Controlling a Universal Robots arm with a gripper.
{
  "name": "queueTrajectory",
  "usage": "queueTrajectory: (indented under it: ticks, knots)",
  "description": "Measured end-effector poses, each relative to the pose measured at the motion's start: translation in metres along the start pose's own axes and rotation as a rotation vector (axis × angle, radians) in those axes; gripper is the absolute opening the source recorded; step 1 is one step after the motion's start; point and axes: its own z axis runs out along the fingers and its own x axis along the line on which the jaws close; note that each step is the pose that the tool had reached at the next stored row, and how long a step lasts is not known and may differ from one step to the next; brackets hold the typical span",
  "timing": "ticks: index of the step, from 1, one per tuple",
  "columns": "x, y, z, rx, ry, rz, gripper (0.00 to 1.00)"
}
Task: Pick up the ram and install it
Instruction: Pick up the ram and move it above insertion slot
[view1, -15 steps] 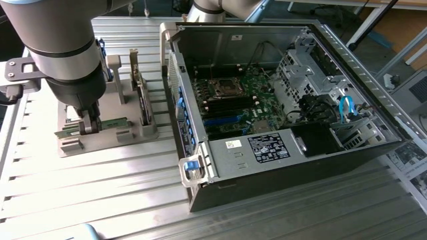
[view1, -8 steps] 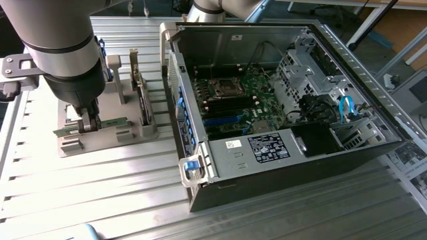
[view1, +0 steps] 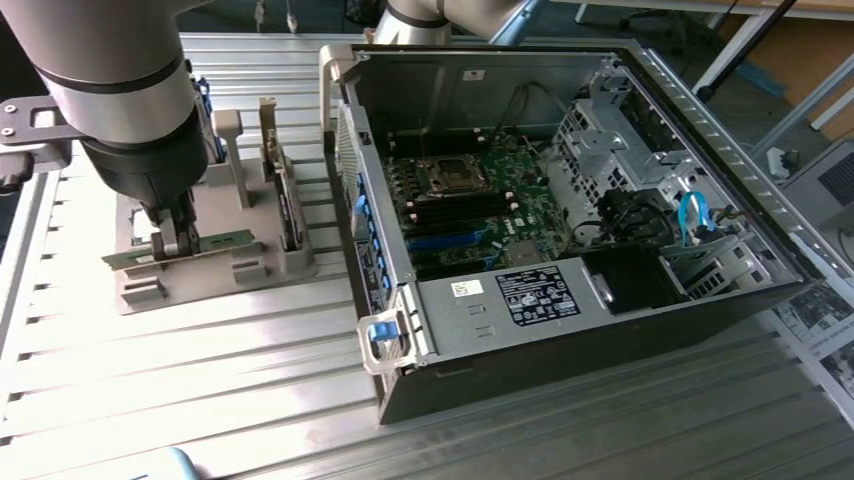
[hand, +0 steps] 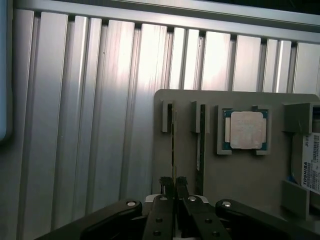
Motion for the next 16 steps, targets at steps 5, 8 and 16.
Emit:
queueTrajectory:
  ticks: [5,8,16]
  knots:
    - [0.0,0.0002,-0.0053,0.0001,0.0,0.0,0.13]
    - [0.0,0.0003,-0.008,0.0,0.0,0.0,0.13]
    - [-0.001,0.0007,-0.0181,0.0,0.0,0.0,0.13]
